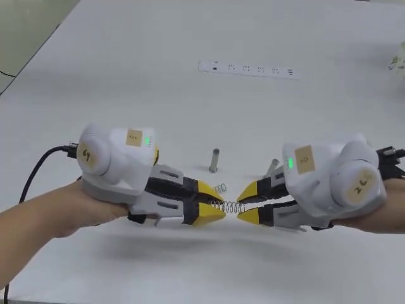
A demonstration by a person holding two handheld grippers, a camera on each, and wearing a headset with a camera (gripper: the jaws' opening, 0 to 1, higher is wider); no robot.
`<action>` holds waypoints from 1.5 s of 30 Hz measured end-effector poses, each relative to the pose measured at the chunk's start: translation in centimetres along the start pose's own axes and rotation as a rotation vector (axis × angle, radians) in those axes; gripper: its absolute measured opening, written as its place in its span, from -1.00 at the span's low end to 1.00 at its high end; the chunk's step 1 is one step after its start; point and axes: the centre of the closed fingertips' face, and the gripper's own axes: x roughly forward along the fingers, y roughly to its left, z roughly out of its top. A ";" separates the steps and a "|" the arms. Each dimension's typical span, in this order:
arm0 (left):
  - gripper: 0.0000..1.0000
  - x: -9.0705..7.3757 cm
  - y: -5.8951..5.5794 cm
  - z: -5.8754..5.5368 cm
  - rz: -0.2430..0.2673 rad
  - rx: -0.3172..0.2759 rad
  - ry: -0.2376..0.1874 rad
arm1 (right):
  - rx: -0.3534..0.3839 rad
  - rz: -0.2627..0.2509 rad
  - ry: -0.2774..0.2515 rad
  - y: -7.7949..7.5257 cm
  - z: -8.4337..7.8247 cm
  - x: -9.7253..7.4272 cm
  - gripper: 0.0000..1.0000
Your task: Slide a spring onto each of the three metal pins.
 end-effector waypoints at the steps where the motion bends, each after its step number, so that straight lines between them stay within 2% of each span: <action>1: -0.95 -0.1 0.0 0.0 -0.002 0.002 0.001 | 0.001 -0.001 -0.003 0.0 0.1 0.0 -0.85; 17: -0.95 -0.3 0.4 -0.4 -0.020 0.006 0.016 | -0.002 -0.013 -0.010 -0.3 0.4 0.2 -0.86; 27: -0.95 -0.2 0.6 -0.6 -0.018 0.007 0.018 | -0.031 -0.010 -0.010 -0.4 0.8 -0.5 -0.86; 39: -0.96 -0.1 0.5 -0.9 -0.017 0.015 0.029 | 0.013 0.003 -0.094 -0.7 3.1 -1.6 -0.85; 45: -0.96 -0.3 0.5 -0.9 -0.008 0.013 0.026 | 0.010 0.005 -0.099 -0.7 3.7 -1.6 -0.85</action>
